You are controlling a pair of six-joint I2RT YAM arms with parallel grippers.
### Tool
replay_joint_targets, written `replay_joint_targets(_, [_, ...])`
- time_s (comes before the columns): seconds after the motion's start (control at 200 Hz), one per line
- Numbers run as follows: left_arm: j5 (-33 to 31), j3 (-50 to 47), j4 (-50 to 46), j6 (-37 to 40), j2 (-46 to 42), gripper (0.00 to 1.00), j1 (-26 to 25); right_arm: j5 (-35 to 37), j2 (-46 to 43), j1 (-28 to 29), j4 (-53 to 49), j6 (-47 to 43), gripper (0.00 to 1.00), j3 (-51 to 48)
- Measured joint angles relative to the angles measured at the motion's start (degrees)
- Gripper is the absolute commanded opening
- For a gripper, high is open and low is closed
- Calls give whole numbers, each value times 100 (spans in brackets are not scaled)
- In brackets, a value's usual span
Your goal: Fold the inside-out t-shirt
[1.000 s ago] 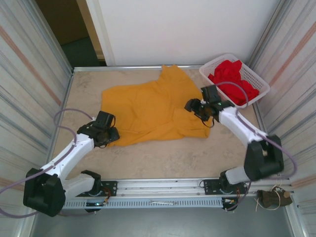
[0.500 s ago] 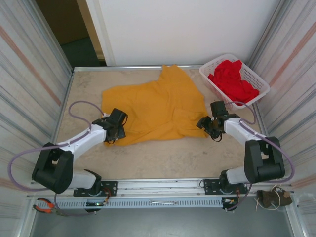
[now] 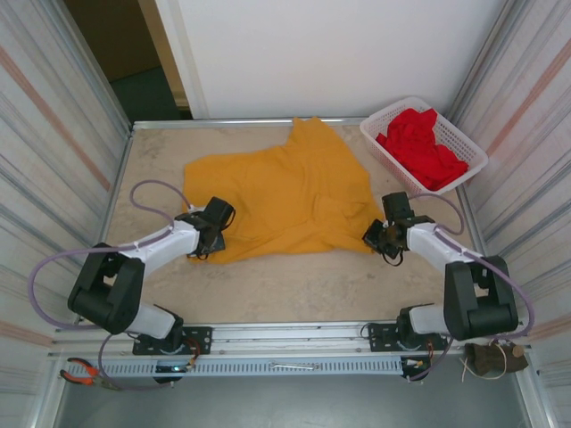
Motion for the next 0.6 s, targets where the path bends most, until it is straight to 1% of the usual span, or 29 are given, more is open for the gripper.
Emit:
replay_joint_targets(0.125, [-2, 13, -61, 59, -186, 0, 7, 103, -544, -105, -210, 42, 0, -76])
replay_joint_targets(0.225, [111, 52, -125, 160, -601, 0, 96, 177, -964, -223, -417, 133, 0, -166])
replay_joint_targets(0.316, [385, 90, -96, 216, -1051, 0, 391, 271, -1296, -308, -629, 188, 0, -273])
replay_joint_targets(0.386, [739, 90, -35, 240, -1335, 0, 793, 310, -1491, -363, -782, 251, 0, -361])
replay_joint_targets(0.411, [894, 87, 15, 251, -1403, 9, 960, 321, -1547, -374, -833, 275, 0, -391])
replay_joint_targets(0.441, [1067, 85, 76, 284, -1453, 24, 1152, 339, -1609, -380, -894, 306, 0, -422])
replay_joint_targets(0.461, [1215, 83, 136, 282, -1480, 31, 1298, 345, -1641, -380, -922, 315, 0, -442])
replay_joint_targets(0.471, [1285, 81, 168, 293, -1484, 37, 1368, 348, -1657, -382, -929, 328, 0, -452])
replay_joint_targets(0.511, [1552, 81, 262, 299, -1482, 50, 1648, 372, -1694, -380, -964, 348, 0, -483])
replay_joint_targets(0.551, [1799, 79, 354, 299, -1453, 57, 1917, 387, -1709, -380, -997, 363, 0, -511])
replay_joint_targets(0.601, [2015, 79, 420, 286, -1410, 59, 2173, 404, -1709, -380, -1034, 400, 0, -544])
